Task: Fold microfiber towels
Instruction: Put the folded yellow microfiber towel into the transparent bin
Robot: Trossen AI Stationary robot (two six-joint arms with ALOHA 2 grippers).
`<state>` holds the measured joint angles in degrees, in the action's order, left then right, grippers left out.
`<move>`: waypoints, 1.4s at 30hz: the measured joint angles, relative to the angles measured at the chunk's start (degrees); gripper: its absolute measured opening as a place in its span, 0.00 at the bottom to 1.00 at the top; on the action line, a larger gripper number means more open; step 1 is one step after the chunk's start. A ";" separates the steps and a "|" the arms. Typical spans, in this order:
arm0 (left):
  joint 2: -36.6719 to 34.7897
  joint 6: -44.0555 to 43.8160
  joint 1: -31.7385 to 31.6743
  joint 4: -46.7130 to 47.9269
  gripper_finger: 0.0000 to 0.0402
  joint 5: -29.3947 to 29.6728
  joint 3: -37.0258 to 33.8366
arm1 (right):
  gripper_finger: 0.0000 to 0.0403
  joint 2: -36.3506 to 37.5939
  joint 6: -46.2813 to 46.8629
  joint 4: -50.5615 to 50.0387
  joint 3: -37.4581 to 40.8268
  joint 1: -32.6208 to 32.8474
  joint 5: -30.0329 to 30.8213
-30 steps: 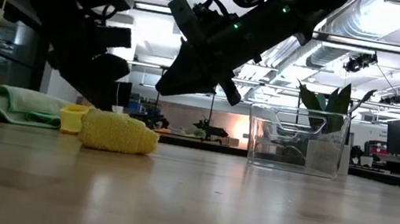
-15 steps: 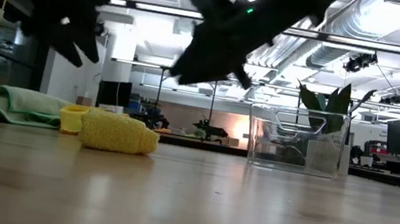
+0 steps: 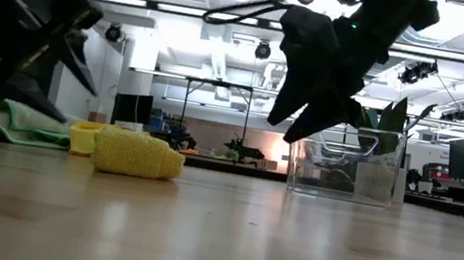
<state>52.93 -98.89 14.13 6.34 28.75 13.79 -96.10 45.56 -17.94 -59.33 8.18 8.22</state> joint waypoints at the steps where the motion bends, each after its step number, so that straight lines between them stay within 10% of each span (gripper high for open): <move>1: 1.40 -0.18 -0.04 -0.17 0.58 -0.69 0.48 | 0.54 0.12 0.66 0.32 0.25 0.09 0.10; 31: 36.22 0.36 -15.00 -24.48 0.56 -11.38 8.75 | 0.56 -0.03 -0.61 4.50 0.26 0.03 1.23; 42: 38.42 2.54 -16.30 -22.59 0.08 -4.87 10.98 | 0.56 -0.03 -1.00 5.48 0.26 0.10 2.28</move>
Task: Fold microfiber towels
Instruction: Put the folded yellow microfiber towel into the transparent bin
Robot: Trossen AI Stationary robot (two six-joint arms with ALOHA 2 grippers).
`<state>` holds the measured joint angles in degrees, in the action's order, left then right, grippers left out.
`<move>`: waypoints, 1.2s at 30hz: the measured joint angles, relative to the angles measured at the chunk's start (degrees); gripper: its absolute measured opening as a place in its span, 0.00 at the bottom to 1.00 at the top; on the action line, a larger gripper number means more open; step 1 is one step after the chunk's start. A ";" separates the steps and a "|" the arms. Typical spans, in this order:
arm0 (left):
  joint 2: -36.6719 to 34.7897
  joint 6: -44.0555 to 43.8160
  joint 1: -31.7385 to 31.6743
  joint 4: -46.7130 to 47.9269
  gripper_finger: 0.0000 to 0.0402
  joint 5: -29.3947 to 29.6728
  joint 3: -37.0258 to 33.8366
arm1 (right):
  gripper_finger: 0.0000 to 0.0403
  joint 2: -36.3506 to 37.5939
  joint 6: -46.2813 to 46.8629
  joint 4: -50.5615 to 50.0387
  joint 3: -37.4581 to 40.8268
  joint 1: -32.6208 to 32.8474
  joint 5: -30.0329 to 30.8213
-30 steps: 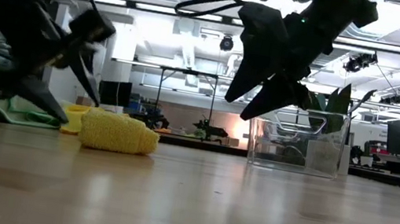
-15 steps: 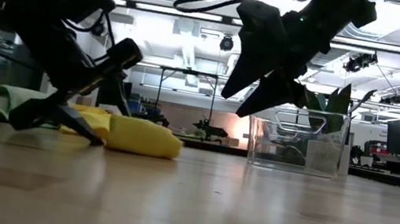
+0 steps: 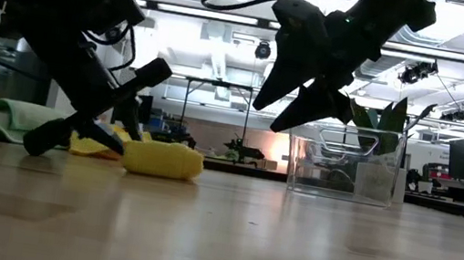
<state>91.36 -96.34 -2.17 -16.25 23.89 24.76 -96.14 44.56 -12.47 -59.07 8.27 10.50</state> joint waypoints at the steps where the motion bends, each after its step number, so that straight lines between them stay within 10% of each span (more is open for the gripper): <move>1: 0.37 0.89 0.04 0.00 0.04 0.34 0.26 | 0.56 0.00 0.00 0.03 0.00 0.00 0.00; 36: -16.20 24.29 -5.17 5.42 0.00 0.53 0.27 | 0.56 9.90 -6.45 2.03 -0.17 0.02 2.31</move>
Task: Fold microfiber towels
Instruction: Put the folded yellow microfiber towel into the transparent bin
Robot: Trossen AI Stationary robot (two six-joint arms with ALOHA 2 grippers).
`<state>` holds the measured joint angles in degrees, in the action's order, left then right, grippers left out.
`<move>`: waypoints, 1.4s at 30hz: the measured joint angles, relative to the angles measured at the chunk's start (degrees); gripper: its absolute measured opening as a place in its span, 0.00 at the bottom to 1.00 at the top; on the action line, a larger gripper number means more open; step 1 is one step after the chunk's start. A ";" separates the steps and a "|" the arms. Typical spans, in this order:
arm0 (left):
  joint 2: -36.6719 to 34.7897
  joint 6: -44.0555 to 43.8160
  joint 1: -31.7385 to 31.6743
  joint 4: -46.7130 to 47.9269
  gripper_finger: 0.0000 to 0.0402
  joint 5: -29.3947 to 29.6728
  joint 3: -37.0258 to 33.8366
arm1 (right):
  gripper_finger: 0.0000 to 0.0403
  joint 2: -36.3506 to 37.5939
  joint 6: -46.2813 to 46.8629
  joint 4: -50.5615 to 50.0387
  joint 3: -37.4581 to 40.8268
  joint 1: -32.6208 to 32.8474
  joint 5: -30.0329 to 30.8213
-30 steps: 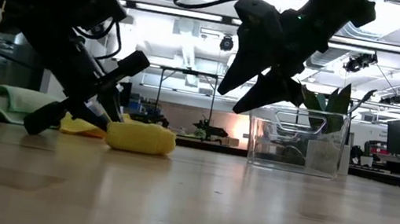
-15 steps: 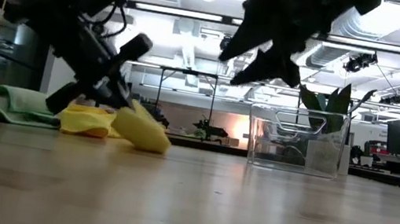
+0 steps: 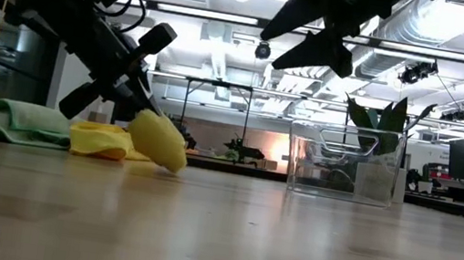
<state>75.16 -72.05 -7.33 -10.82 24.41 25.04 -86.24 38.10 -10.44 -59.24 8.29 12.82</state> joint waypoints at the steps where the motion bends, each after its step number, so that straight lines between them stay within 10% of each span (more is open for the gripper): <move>1: 0.00 -0.02 0.01 -0.15 0.00 -0.25 0.00 | 0.56 0.00 0.13 0.00 0.00 0.00 -0.02; 16: -9.44 8.43 -3.79 -6.04 0.00 -5.84 0.09 | 0.56 13.19 8.57 -19.15 -0.11 -8.56 10.95; 28: -15.52 13.06 -6.03 -5.43 0.00 -9.57 5.14 | 0.50 4.40 7.06 -24.75 0.07 -25.09 -6.90; 42: -15.50 15.72 -5.76 -4.85 0.00 -9.89 9.40 | 0.36 -1.55 7.38 -21.96 0.09 -19.76 -11.69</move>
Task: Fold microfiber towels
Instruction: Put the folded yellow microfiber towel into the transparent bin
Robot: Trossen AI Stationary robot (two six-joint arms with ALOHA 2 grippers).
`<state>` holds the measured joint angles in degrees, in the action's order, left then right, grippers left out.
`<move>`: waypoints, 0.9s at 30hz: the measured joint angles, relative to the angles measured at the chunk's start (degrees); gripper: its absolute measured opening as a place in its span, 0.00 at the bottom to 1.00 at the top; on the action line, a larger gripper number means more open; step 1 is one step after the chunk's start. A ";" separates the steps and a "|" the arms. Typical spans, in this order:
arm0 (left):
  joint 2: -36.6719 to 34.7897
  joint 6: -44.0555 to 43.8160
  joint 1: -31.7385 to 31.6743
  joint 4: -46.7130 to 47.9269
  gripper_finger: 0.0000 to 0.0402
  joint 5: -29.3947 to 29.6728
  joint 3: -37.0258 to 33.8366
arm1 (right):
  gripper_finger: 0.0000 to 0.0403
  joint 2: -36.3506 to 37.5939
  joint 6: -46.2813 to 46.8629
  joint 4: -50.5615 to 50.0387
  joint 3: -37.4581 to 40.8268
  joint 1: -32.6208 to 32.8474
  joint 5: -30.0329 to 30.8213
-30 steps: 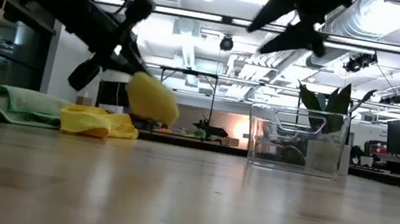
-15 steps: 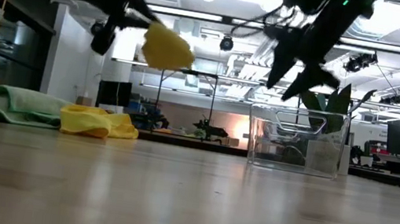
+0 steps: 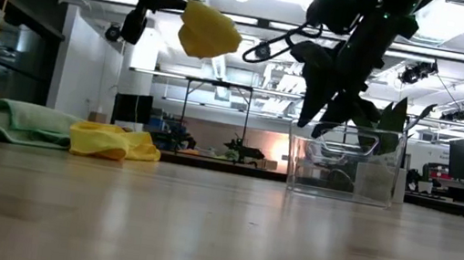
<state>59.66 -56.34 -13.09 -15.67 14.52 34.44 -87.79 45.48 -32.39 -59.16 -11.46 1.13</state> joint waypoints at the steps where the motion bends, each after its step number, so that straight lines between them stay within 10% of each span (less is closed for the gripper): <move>1: 0.00 0.02 0.03 0.01 0.00 -0.03 0.00 | 0.35 0.00 0.55 0.14 0.00 0.44 0.23; 27: 0.25 0.94 0.06 -1.60 0.00 -2.10 1.39 | 0.29 11.13 1.62 8.96 0.02 12.26 10.57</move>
<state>59.91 -55.40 -13.04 -17.27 12.43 35.83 -76.65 47.10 -23.43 -59.13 0.80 11.70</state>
